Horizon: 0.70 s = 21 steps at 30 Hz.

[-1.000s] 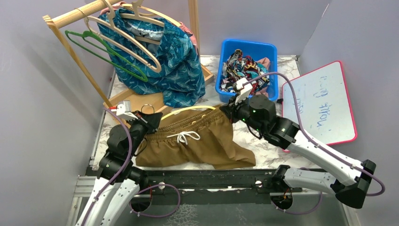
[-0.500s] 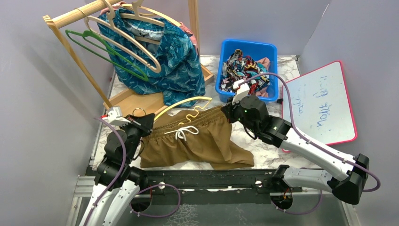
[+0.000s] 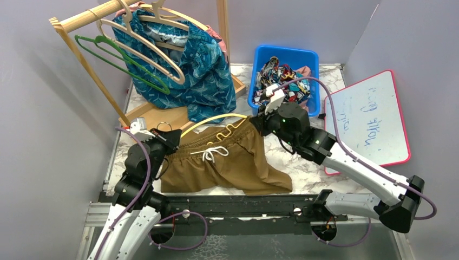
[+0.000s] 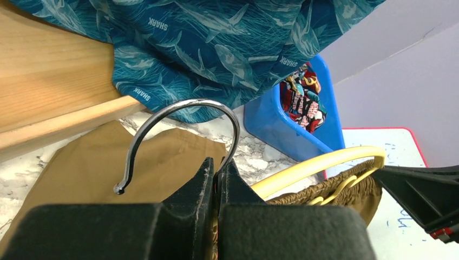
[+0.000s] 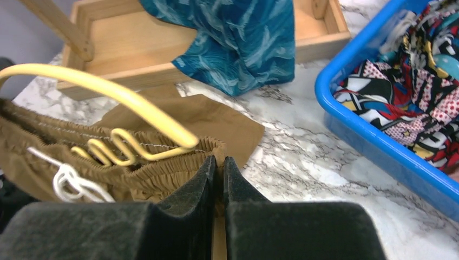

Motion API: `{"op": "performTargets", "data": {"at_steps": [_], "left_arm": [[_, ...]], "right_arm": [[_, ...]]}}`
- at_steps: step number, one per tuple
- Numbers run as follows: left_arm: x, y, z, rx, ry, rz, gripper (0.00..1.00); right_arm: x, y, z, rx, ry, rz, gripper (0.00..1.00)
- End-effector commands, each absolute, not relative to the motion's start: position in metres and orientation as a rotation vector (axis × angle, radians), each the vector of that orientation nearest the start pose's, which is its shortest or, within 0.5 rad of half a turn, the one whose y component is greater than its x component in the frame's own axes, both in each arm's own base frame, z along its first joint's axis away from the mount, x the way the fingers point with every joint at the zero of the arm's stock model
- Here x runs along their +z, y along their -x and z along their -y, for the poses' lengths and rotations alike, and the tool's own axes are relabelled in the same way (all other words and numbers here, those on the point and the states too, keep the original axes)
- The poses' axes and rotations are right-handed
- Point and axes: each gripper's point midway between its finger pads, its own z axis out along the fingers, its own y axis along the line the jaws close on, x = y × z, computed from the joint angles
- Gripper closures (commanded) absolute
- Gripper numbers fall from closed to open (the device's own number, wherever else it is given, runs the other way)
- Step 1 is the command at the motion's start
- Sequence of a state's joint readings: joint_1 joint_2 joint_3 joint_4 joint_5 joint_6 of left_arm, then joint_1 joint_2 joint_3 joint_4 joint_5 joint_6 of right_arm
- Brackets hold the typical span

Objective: Remove the shorts from the hanger
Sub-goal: Remove the shorts from the clothes rod.

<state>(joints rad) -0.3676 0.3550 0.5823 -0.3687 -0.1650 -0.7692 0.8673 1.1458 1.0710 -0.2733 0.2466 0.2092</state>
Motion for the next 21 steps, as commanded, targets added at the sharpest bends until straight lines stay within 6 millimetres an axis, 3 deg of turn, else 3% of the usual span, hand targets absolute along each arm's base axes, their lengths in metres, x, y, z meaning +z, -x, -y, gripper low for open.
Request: {"op": "performTargets", "data": {"at_steps": [1, 6, 9, 14, 18, 21], "left_arm": [[0.284, -0.226, 0.088, -0.726, 0.415, -1.605, 1.0], [0.283, -0.228, 0.094, -0.755, 0.393, -1.606, 1.0], [0.282, -0.228, 0.098, -0.761, 0.374, -1.617, 1.0], [0.274, -0.232, 0.098, -0.752, 0.378, -1.619, 1.0], [0.27, -0.235, 0.104, -0.76, 0.342, -1.639, 1.0], [0.268, -0.235, 0.111, -0.758, 0.278, -1.668, 1.0]], "right_arm": [[0.272, -0.257, -0.274, 0.565, 0.626, -1.817, 0.91], [0.208, -0.249, -0.271, 0.527, 0.641, -2.036, 0.88], [0.197, -0.246, -0.26, 0.486, 0.604, -2.092, 0.83], [0.218, -0.243, -0.238, 0.436, 0.532, -2.065, 0.53], [0.25, -0.235, -0.233, 0.487, 0.539, -1.967, 0.42], [0.274, -0.221, -0.241, 0.588, 0.629, -1.866, 0.36]]}}
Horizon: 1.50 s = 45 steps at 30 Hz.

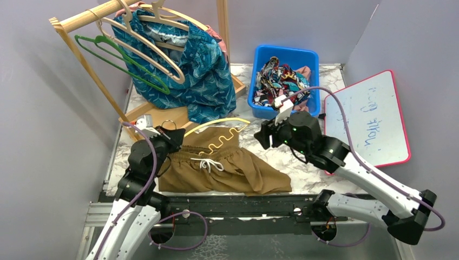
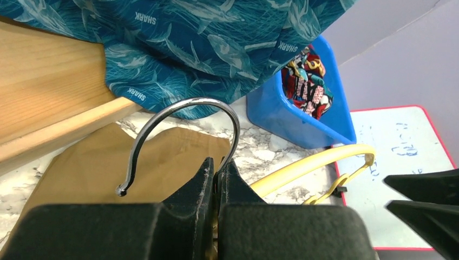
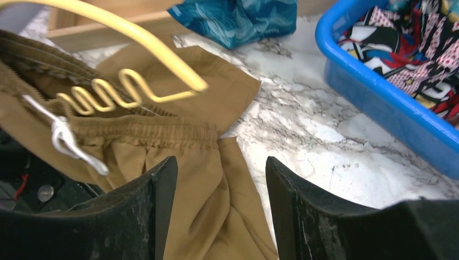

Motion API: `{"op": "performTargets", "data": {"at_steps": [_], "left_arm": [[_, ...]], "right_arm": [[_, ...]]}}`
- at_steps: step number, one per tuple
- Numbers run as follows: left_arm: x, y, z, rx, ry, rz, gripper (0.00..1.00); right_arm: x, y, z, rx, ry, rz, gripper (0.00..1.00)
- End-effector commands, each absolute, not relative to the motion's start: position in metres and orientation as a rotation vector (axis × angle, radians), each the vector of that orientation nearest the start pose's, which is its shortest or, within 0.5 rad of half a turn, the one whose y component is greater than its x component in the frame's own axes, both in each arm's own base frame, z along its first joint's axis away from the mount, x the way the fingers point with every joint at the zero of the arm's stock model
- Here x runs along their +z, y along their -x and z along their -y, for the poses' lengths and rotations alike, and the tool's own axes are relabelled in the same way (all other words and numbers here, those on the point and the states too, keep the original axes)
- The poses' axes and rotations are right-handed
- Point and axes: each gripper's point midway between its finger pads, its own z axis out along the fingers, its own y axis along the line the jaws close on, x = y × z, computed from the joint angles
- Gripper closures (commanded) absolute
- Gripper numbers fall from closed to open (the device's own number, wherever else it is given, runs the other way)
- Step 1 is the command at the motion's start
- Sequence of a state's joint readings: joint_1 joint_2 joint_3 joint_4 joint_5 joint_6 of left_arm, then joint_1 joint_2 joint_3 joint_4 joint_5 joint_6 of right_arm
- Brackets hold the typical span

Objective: Remove the shorts from the hanger
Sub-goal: Remove the shorts from the clothes rod.

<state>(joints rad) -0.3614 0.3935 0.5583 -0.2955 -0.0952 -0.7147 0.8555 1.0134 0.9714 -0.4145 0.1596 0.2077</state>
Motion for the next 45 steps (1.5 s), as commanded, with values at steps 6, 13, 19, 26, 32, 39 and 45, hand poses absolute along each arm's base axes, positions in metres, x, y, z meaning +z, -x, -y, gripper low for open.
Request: {"op": "performTargets", "data": {"at_steps": [6, 13, 19, 26, 32, 39, 45], "left_arm": [[0.271, -0.226, 0.131, -0.815, 0.102, -1.697, 1.0], [0.277, -0.217, 0.146, -0.875, -0.027, -1.683, 1.0], [0.281, -0.215, 0.149, -0.898, -0.047, -1.658, 1.0], [0.282, -0.213, 0.152, -0.909, -0.074, -1.657, 1.0], [0.283, -0.209, 0.156, -0.93, -0.112, -1.648, 1.0], [0.284, -0.206, 0.158, -0.936, -0.13, -1.643, 1.0], [0.283, -0.204, 0.154, -0.922, -0.114, -1.647, 1.0]], "right_arm": [[0.285, -0.205, -0.257, 0.679, 0.797, -1.796, 0.28], [0.261, -0.175, -0.288, 0.856, 1.091, -1.885, 0.26], [0.24, -0.172, -0.295, 0.884, 1.141, -1.942, 0.28], [0.244, -0.172, -0.294, 0.893, 1.122, -1.891, 0.37], [0.252, -0.166, -0.296, 0.939, 1.128, -1.849, 0.5], [0.256, -0.147, -0.307, 1.115, 1.159, -1.847, 0.57], [0.251, -0.133, -0.313, 1.235, 1.218, -1.858, 0.75]]}}
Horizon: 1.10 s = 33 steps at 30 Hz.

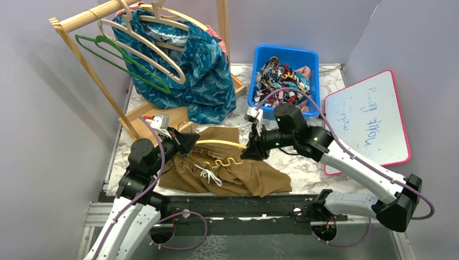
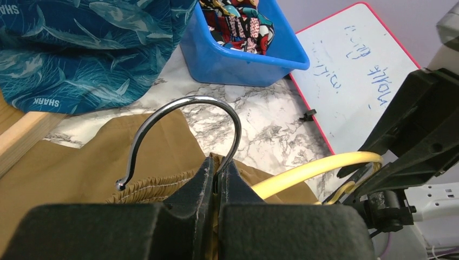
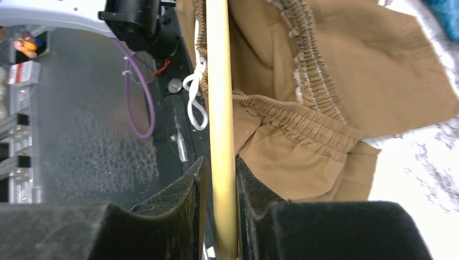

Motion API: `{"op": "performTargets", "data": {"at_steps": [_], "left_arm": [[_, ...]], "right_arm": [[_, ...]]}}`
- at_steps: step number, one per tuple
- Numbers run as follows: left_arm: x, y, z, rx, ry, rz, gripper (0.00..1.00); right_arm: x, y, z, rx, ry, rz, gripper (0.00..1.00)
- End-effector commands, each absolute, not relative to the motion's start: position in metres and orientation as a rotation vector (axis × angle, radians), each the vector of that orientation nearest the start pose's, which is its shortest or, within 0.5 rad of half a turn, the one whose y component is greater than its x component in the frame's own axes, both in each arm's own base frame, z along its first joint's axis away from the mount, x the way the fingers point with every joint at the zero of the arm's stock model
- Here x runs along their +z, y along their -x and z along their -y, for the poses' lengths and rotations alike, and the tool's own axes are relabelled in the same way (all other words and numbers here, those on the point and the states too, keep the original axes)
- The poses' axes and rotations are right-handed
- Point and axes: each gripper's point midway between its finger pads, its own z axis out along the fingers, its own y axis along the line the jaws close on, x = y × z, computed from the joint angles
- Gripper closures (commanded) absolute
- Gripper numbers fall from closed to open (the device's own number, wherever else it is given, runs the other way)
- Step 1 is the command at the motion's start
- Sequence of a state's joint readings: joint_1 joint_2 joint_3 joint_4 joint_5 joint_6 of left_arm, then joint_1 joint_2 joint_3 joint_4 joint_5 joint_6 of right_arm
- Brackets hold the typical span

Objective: Remove the shorts from the hanger
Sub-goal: Remove the shorts from the clothes rod.

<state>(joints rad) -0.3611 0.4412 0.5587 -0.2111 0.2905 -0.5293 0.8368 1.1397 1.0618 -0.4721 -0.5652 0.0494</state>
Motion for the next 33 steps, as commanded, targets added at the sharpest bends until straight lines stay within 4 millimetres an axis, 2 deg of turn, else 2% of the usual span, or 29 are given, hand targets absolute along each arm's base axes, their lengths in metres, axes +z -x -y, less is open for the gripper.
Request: {"op": "performTargets", "data": {"at_steps": [1, 3, 5, 8, 9, 13, 14, 16, 18, 20, 25, 28, 33], "left_arm": [[0.283, -0.204, 0.153, -0.919, -0.112, -1.646, 1.0], [0.282, -0.204, 0.151, -0.911, -0.102, -1.648, 1.0], [0.28, -0.205, 0.148, -0.898, -0.082, -1.657, 1.0], [0.279, -0.207, 0.145, -0.879, -0.061, -1.668, 1.0], [0.278, -0.208, 0.144, -0.874, -0.052, -1.673, 0.97], [0.275, -0.211, 0.144, -0.87, -0.028, -1.698, 0.46], [0.273, -0.212, 0.144, -0.868, -0.025, -1.708, 0.37], [0.269, -0.213, 0.144, -0.862, -0.023, -1.725, 0.22], [0.263, -0.215, 0.141, -0.841, 0.002, -1.749, 0.15], [0.251, -0.219, 0.133, -0.797, 0.062, -1.793, 0.1], [0.216, -0.223, 0.122, -0.726, 0.188, -1.914, 0.1], [0.201, -0.223, 0.12, -0.716, 0.234, -1.958, 0.1], [0.191, -0.226, 0.115, -0.678, 0.258, -1.978, 0.09]], "right_arm": [[0.25, -0.133, -0.312, 1.234, 1.217, -1.856, 0.8], [0.25, -0.135, -0.31, 1.214, 1.198, -1.852, 0.84], [0.253, -0.14, -0.308, 1.182, 1.173, -1.835, 0.93], [0.261, -0.148, -0.304, 1.129, 1.107, -1.815, 0.98], [0.262, -0.152, -0.302, 1.105, 1.084, -1.82, 0.99], [0.259, -0.17, -0.291, 0.98, 0.97, -1.882, 0.99], [0.257, -0.173, -0.289, 0.958, 0.946, -1.892, 0.99], [0.251, -0.177, -0.284, 0.923, 0.911, -1.917, 0.99], [0.245, -0.179, -0.28, 0.901, 0.882, -1.935, 0.99], [0.239, -0.183, -0.275, 0.868, 0.849, -1.958, 0.99], [0.238, -0.196, -0.254, 0.737, 0.726, -1.992, 0.99], [0.251, -0.198, -0.242, 0.696, 0.674, -1.964, 0.98], [0.285, -0.191, -0.226, 0.707, 0.623, -1.857, 0.99]]}}
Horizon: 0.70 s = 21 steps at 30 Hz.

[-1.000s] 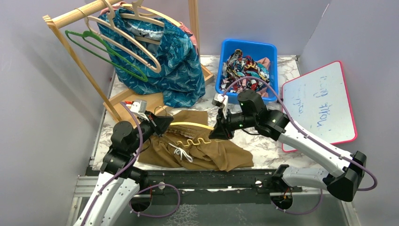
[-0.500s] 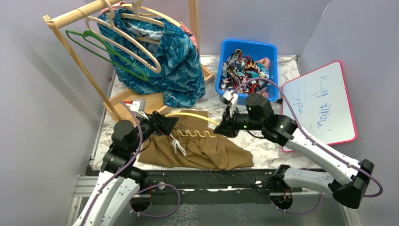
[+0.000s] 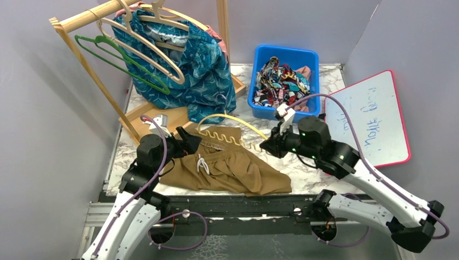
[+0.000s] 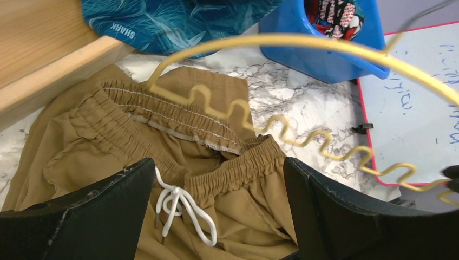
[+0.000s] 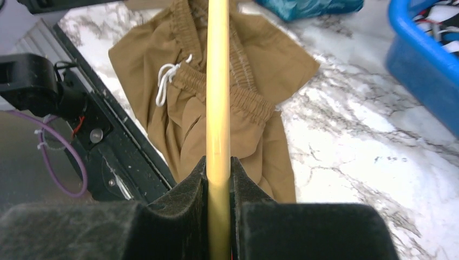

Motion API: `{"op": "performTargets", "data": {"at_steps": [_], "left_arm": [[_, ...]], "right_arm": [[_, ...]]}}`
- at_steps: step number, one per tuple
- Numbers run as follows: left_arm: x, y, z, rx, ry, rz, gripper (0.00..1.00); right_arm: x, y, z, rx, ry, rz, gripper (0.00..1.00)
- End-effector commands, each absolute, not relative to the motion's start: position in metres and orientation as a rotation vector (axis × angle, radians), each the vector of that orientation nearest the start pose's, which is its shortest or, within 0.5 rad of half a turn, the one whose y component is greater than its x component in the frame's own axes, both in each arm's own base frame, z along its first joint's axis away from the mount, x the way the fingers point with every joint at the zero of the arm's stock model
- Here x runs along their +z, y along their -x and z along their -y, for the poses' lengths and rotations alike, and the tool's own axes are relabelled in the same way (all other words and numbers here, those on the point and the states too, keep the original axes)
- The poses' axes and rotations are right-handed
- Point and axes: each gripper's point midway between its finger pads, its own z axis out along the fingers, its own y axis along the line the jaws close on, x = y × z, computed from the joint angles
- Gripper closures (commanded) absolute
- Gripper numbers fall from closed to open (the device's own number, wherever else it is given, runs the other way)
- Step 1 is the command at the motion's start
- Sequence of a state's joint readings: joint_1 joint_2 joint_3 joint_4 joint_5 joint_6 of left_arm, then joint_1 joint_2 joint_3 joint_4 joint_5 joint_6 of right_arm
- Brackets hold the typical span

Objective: Remove the shorts from the hanger
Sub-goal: Remove the shorts from the clothes rod.

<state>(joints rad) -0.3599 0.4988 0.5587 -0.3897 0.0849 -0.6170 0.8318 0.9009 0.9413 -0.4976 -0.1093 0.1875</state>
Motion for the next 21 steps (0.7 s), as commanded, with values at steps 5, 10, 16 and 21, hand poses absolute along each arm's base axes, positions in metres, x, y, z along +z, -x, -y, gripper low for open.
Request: {"op": "performTargets", "data": {"at_steps": [5, 10, 16, 21], "left_arm": [[0.173, -0.227, 0.114, -0.653, 0.298, -2.033, 0.09], [0.184, -0.227, 0.119, -0.664, 0.215, -2.026, 0.09], [0.223, -0.224, 0.112, -0.612, 0.076, -1.894, 0.06], [0.231, -0.219, 0.106, -0.534, -0.067, -1.819, 0.05]], "right_arm": [[0.304, -0.184, -0.222, 0.744, 0.609, -1.796, 0.99], [0.32, -0.185, -0.229, 0.775, 0.636, -1.691, 0.99], [0.336, -0.2, -0.244, 0.76, 0.672, -1.613, 0.99], [0.346, -0.219, -0.26, 0.704, 0.718, -1.499, 0.98]]}}
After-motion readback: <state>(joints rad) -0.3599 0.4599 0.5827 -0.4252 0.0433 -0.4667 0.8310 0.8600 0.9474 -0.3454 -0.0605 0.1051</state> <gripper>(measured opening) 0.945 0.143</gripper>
